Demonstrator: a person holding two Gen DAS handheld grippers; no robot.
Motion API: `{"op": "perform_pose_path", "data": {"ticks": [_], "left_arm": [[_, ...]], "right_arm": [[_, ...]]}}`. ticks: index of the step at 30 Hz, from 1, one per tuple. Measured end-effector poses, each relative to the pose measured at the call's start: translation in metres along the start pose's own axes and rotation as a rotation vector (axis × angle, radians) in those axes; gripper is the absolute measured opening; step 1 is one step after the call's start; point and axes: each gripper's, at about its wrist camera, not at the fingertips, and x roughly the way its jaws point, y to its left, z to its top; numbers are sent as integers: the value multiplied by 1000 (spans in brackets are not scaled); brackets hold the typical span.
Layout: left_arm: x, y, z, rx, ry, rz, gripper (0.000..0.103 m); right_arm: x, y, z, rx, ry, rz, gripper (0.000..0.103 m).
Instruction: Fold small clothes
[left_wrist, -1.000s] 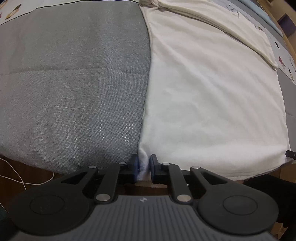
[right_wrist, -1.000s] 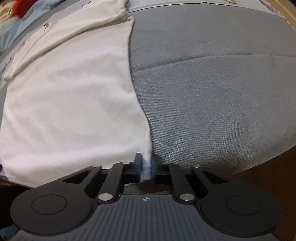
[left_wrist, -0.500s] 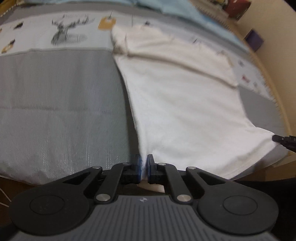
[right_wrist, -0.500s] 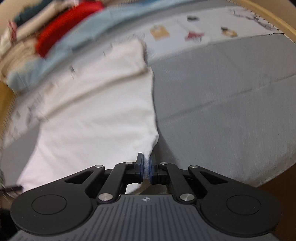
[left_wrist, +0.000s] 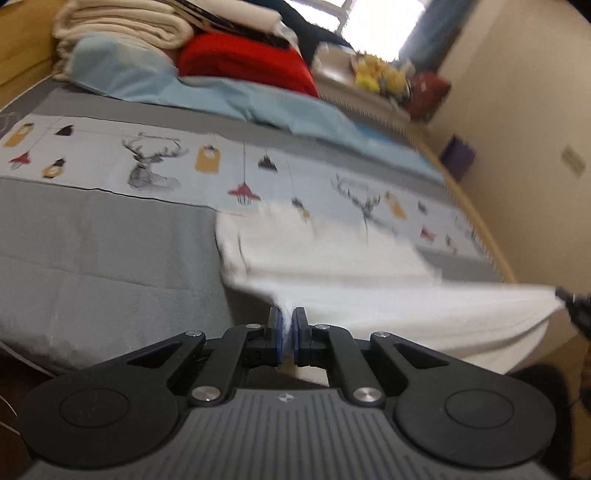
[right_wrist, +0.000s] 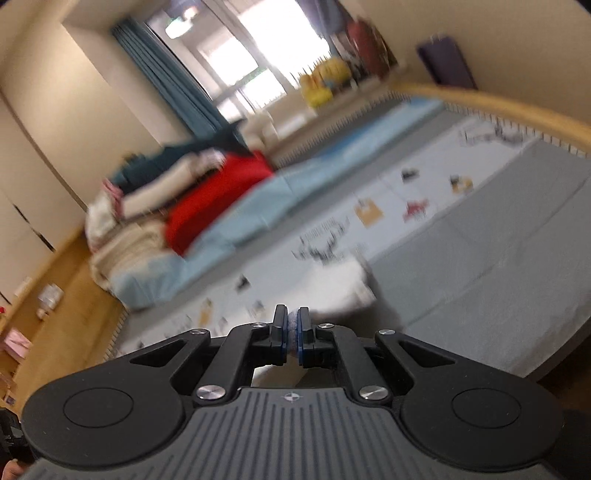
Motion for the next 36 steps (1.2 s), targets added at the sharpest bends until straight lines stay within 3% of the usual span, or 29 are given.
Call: {"op": "perform_pose_path", "data": {"ticks": [3,6,13,16,19,22,25,27,28,32,36], "left_arm": [[-1,7,8,-49,-12,-10,5],[34,11,24,-52,10,24,5],[172,24,79,24,31,93,5],[235,39,85,49,79,123,5],[280,55,85,-23,169,138,6],[283,62,95,-70,135,102,12],[279,70,100,-105,106,118,18],[278,78,101,-124,111,135,18],[279,83,99,-130,127,145,18],[291,82,90,-77,227,178,26],[302,74,81,1,269,194,36]], "right_arm": [[-12,7,4,-13,-26,13,4],[18,6,9,-53,2,-39,4],[163,-28,25,-70,152,-243,4],[226,-49,27,-67,218,-310,4],[275,-65,20,-71,256,-371,4],[298,-73,12,-40,268,-407,6],[299,-69,19,-84,184,-386,12],[292,-73,19,-111,134,-390,25],[289,-78,19,-100,132,-401,27],[289,-103,14,-65,223,-403,27],[301,-103,-2,-172,347,-365,27]]}}
